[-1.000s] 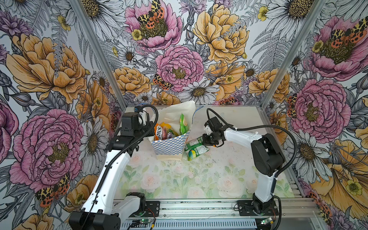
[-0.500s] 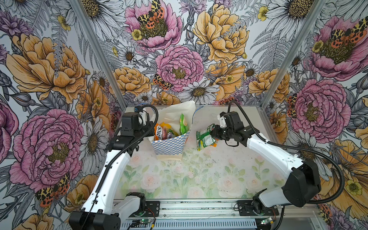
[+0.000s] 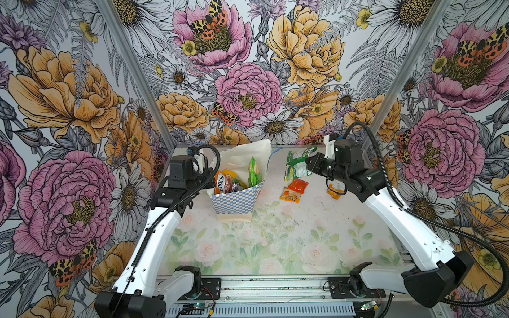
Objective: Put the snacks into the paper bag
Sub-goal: 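Lift the green Spring Tea bag with the right gripper over the paper bag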
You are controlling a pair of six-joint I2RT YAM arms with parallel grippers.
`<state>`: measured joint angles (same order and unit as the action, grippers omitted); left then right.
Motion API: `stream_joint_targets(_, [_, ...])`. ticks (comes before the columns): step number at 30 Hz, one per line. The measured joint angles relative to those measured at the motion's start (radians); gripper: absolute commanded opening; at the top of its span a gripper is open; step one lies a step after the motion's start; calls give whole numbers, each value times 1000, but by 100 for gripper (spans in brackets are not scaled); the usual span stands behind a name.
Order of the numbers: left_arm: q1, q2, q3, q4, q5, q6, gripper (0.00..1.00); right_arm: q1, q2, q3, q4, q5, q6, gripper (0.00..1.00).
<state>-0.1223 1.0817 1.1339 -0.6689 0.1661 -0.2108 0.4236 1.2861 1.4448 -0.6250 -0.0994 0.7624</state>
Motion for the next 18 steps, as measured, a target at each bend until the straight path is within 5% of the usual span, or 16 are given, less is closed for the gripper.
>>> stream_joint_targets(18, [-6, 0, 0, 1, 0, 0, 0, 48, 159, 483, -57, 88, -50, 0])
